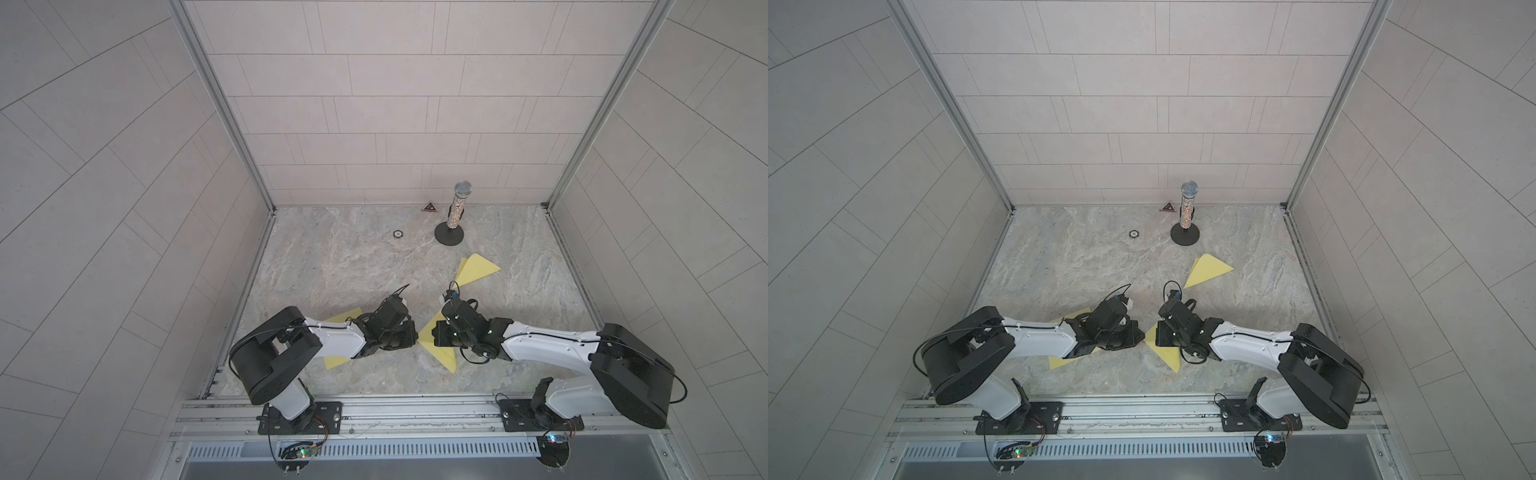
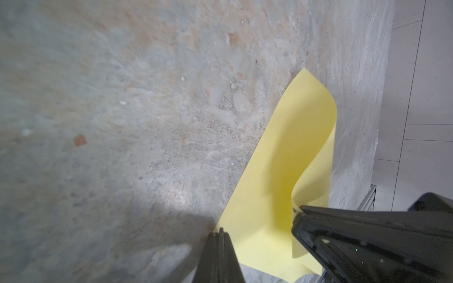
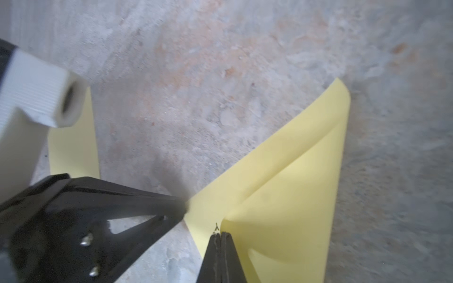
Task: Fold the square paper diagonally
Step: Fold the paper at the center of the board.
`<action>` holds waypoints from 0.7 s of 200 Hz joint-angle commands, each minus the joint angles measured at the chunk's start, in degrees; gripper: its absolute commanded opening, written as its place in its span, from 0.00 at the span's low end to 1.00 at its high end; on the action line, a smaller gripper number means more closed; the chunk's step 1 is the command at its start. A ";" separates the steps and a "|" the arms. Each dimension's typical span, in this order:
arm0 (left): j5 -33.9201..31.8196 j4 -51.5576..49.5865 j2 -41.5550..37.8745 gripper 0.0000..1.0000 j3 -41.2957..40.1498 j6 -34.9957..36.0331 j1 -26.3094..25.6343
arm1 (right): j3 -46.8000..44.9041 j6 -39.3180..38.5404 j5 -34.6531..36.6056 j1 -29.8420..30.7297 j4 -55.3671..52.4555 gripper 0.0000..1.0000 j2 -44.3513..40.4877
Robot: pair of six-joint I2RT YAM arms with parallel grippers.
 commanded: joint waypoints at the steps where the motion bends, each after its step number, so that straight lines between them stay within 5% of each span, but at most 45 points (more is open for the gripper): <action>1: -1.82 -2.69 2.21 0.00 -1.77 0.70 0.16 | 0.23 1.55 -2.32 0.22 3.92 0.00 0.10; 140: -2.32 -1.00 3.26 0.00 -2.92 0.22 0.16 | -0.23 1.18 -2.44 0.31 10.26 0.00 8.64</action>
